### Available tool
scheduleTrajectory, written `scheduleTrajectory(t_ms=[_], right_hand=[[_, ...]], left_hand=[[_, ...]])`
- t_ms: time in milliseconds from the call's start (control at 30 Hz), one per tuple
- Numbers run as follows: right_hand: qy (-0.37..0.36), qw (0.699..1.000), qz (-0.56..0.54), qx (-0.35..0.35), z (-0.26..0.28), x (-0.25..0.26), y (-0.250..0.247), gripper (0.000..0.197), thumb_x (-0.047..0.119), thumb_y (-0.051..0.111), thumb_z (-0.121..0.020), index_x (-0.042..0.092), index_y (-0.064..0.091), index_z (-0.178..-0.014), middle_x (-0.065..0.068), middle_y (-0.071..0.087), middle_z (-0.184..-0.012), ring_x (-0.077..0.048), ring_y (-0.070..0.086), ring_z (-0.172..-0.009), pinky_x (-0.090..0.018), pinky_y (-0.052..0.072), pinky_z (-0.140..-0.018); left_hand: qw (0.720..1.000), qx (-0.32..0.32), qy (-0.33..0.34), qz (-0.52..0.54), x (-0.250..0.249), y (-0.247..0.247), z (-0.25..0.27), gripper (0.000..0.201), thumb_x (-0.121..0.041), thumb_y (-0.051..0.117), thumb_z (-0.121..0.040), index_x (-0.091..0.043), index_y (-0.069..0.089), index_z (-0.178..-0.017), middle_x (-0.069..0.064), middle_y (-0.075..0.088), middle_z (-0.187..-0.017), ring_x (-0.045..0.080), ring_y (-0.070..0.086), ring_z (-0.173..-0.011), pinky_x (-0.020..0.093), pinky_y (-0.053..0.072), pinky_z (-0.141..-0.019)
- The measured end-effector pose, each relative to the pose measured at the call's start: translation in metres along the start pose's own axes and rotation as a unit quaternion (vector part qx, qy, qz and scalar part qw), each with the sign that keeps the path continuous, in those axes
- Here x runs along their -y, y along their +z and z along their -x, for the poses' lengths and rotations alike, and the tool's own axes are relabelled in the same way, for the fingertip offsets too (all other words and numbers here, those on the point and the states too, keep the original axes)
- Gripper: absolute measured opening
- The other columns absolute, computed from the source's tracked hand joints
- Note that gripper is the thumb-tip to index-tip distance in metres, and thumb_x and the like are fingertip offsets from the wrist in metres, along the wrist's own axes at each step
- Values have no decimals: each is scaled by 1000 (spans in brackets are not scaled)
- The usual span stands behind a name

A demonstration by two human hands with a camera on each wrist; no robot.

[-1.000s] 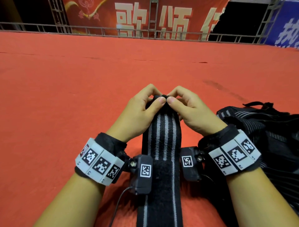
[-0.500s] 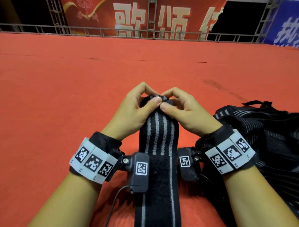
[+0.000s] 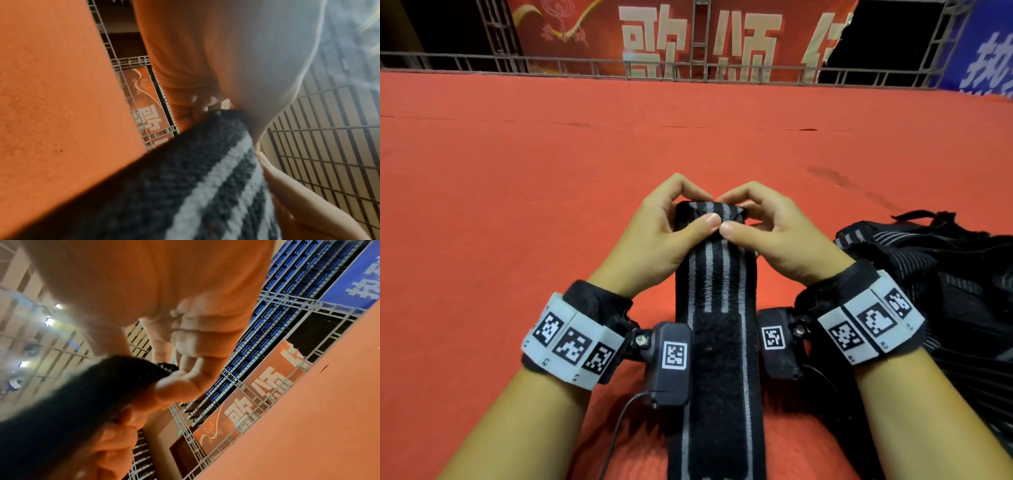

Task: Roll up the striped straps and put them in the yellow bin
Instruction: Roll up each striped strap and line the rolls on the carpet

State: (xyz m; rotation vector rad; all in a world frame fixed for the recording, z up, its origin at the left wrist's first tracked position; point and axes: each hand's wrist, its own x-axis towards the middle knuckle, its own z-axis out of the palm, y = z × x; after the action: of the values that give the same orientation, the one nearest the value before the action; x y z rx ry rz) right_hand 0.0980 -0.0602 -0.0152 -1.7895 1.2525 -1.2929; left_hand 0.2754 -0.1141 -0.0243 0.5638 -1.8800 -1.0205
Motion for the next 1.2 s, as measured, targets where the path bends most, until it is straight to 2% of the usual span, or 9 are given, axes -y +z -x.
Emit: scheduleTrajectory(t_ms=[133,300,433,533,733,867,1000,1100,1200], right_hand=[[-32,999,34,-17,0,-3,0,24,18,61,-85,12,56,-108,-17,64,-103,-32,67,-85,-50,56,-80],[-88,987,124,-46,-2,-6,5,21,12,59,-85,15,52,-105,0,61,-92,-13,59,-77,-34,48,-69],[-39,998,38,-36,-2,-6,5,30,19,67,-82,15,52,-107,-12,60,-97,-15,60,-78,-34,51,-69],[29,999,-15,-31,-4,-9,2,28,29,66,-89,11,54,-107,-3,61,-85,-10,61,-71,-27,50,-57],[-80,996,25,-42,-4,-9,1,13,12,57,-90,4,52,-99,-9,56,-87,-17,55,-83,-38,51,-69],[-61,998,4,-32,-3,-8,3,15,8,59,-89,3,51,-102,-10,56,-86,-10,56,-72,-25,49,-65],[-12,998,-37,-50,-4,-7,3,22,27,59,-90,8,56,-101,-5,59,-82,-12,57,-71,-29,49,-62],[19,997,-63,-34,-5,-8,1,21,24,56,-95,5,56,-104,-4,57,-79,-16,56,-69,-32,48,-58],[-12,998,-49,-29,-5,-7,0,23,22,58,-89,4,56,-104,-8,60,-84,-20,58,-77,-37,50,-67]], left_hand=[[1000,-3,-29,13,2,1,-1,23,-28,70,-87,-16,59,-103,7,69,-91,15,66,-82,40,55,-76],[997,31,-65,43,4,-1,-5,26,-22,70,-89,-8,58,-107,0,65,-85,8,63,-77,22,51,-69],[999,30,-25,12,7,-2,-6,27,-26,69,-84,-14,57,-105,9,68,-93,17,63,-84,40,55,-79],[999,31,-2,-20,8,-1,-6,28,-32,68,-85,-17,56,-106,14,68,-98,33,65,-91,54,52,-85],[996,40,-68,34,6,-1,-6,30,-38,64,-86,-14,60,-102,-1,64,-88,13,63,-83,35,52,-76],[998,31,-40,23,6,-2,-7,28,-35,67,-86,-12,59,-99,3,62,-87,14,59,-84,39,49,-79],[1000,26,-3,-2,6,-1,-7,26,-35,66,-84,-17,60,-101,7,67,-95,18,63,-91,51,51,-89],[1000,17,-4,-12,6,1,-7,26,-33,69,-86,-17,61,-104,7,69,-97,19,65,-91,42,54,-84],[1000,7,-27,11,8,3,-7,21,-28,68,-91,-13,63,-105,-2,68,-90,6,63,-83,21,50,-74]])
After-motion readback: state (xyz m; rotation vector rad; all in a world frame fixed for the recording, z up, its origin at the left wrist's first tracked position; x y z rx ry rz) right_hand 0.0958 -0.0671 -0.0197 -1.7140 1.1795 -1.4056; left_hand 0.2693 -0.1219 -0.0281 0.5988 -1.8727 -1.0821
